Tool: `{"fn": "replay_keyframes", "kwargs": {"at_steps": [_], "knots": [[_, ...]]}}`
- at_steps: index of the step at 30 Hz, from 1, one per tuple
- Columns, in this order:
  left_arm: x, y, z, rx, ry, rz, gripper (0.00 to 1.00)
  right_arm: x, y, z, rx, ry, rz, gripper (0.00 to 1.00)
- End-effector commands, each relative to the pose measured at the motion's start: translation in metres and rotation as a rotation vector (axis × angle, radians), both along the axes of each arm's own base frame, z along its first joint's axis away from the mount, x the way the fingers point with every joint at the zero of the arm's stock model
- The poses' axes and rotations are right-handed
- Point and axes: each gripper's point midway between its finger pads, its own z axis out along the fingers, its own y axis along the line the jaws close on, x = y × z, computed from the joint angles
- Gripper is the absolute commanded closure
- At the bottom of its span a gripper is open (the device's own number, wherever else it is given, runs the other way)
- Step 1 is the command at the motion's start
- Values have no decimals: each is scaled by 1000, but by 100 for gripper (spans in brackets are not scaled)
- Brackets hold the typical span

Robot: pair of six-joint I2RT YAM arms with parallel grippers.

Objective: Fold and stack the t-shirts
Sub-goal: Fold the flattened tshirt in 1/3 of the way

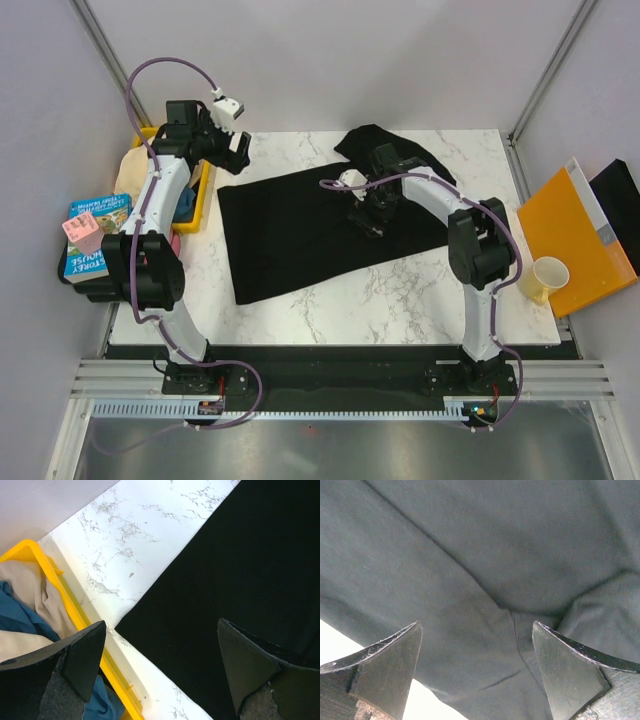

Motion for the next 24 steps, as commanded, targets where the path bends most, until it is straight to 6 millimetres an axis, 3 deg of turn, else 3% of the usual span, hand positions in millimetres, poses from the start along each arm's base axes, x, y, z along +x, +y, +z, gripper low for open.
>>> {"fn": "replay_keyframes", "kwargs": {"at_steps": [1, 5, 14, 19, 24], "knots": [[-5, -2, 31, -17, -89, -4, 0, 24, 6, 43, 75, -195, -47, 2], [-6, -4, 24, -18, -72, -9, 0, 11, 13, 30, 81, -94, -31, 2], [-8, -2, 21, -3, -72, -16, 0, -27, 15, 4, 9, -43, 81, 2], [-6, -3, 23, 1, -81, -30, 0, -38, -1, -22, -68, -3, 81, 2], [-5, -6, 21, 17, -88, -60, 0, -32, -20, -40, -121, 5, 42, 2]]}}
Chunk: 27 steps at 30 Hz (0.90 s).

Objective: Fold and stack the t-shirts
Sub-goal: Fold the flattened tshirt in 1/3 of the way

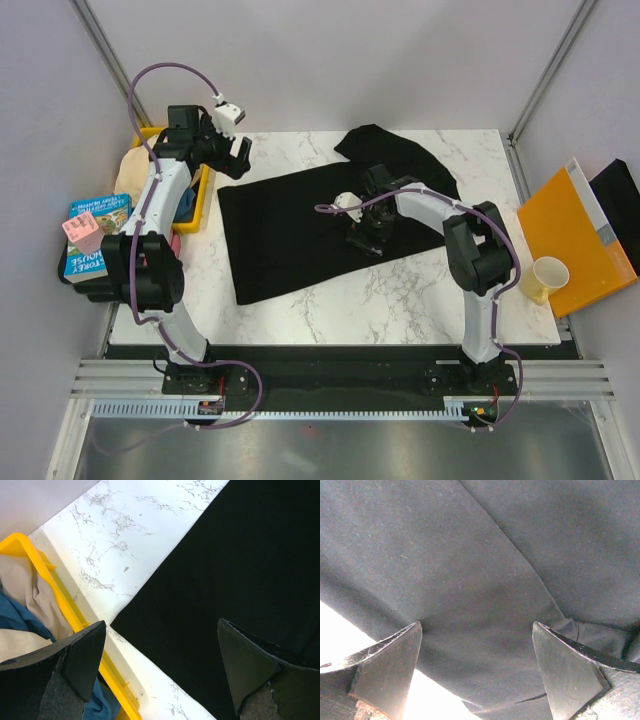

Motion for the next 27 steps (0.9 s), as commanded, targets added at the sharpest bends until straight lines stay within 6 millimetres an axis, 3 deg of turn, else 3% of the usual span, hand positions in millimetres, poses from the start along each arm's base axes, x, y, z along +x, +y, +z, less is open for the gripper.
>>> {"fn": "replay_keyframes", "kwargs": {"at_steps": [1, 3, 6, 9, 10, 12, 13, 15, 16, 18, 20, 22, 24, 27], "knots": [[1, -8, 32, 12, -106, -69, 0, 9, -21, -10, -60, -25, -23, 2], [-1, -8, 26, 35, -102, -97, 0, 11, -26, -10, -62, -18, -40, 2], [-4, -9, 15, 65, -86, -125, 0, 6, -20, 5, -17, -10, -11, 2], [-8, -9, 6, 92, -75, -162, 0, 6, -1, 45, 89, -11, -7, 2], [-11, -10, 6, 93, -73, -171, 0, 17, 6, 72, 143, -55, -12, 2], [-15, -12, 1, 106, -68, -198, 0, 23, 11, 98, 226, -58, -42, 2], [-21, -18, -3, 99, -62, -229, 0, 35, 13, 119, 254, -102, -69, 2], [-29, -25, -1, 123, -83, -291, 0, 55, 4, 135, 258, -156, -113, 2], [-37, -35, -9, 126, -69, -334, 0, 74, -7, 145, 229, -216, -160, 2], [-47, -45, -10, 164, -96, -410, 0, 103, -33, 148, 183, -289, -244, 2], [-64, -61, -26, 202, -86, -512, 0, 131, -70, 136, 89, -341, -338, 2], [-82, -76, -40, 234, -73, -597, 0, 147, -88, 117, 54, -335, -374, 2], [-93, -82, -48, 298, -96, -685, 0, 154, -107, 104, 19, -326, -392, 2], [-109, -89, -78, 397, -80, -793, 0, 156, -116, 77, -27, -292, -384, 2]]}}
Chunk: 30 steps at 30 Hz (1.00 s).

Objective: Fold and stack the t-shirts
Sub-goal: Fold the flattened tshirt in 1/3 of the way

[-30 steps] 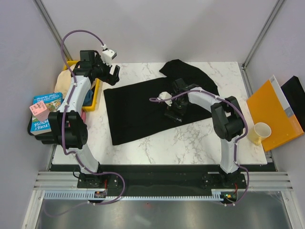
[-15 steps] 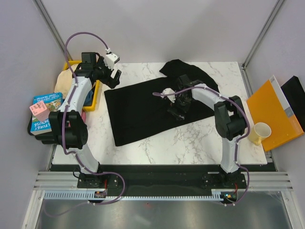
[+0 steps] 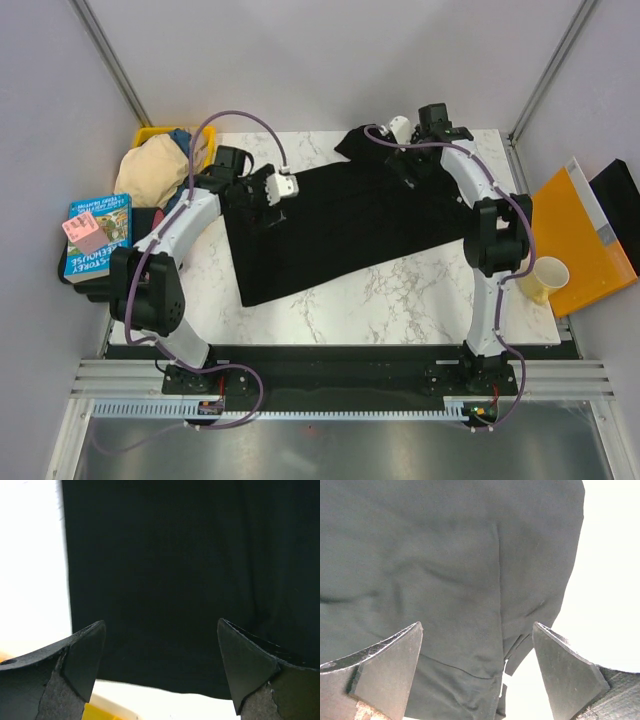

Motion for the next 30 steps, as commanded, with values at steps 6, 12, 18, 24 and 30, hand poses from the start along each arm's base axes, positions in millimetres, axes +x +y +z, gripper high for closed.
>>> {"fn": "replay_keyframes", "kwargs": {"at_steps": [6, 12, 18, 24, 30], "knots": [[-19, 4, -55, 252, -18, -224, 0, 1, -33, -72, -108, 112, -59, 2], [-27, 12, -79, 316, 10, -281, 0, -1, -48, -88, -122, 136, -100, 2], [-63, 18, -96, 351, 114, -428, 0, -4, -53, -96, -147, 145, -103, 2], [-91, 22, -102, 345, 228, -487, 1, -5, -56, -100, -151, 154, -107, 2], [-100, 27, -110, 359, 312, -490, 3, -4, -55, -103, -150, 156, -106, 2]]}}
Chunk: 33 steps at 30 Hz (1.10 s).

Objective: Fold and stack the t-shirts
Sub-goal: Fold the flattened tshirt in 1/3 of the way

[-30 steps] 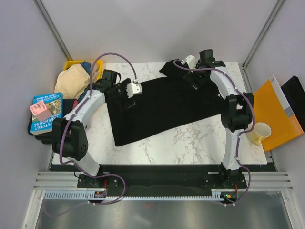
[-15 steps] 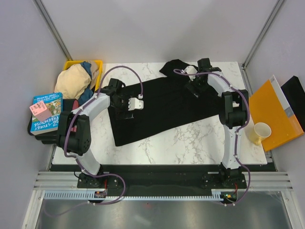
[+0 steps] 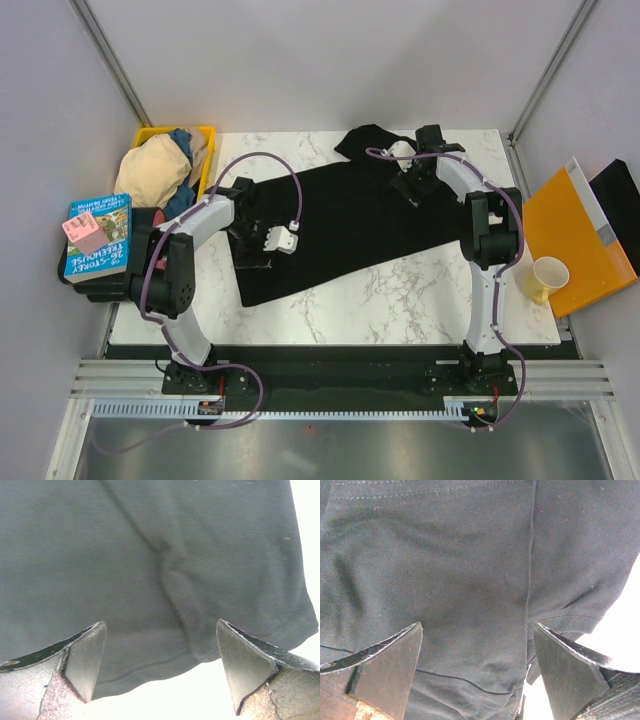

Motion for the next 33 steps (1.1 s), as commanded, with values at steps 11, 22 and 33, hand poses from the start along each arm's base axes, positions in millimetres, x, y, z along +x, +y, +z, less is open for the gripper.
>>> {"fn": "replay_keyframes", "kwargs": {"at_steps": [11, 22, 33], "knots": [[-16, 8, -13, 60, 151, -32, 32, 5, -4, -3, -14, -14, -2, 2], [-12, 9, -6, 77, 175, -40, 58, -4, -10, -44, -50, 53, -5, 2], [-26, 11, 7, 91, 283, -61, 53, -1, -10, -43, -61, 45, 3, 2]]}}
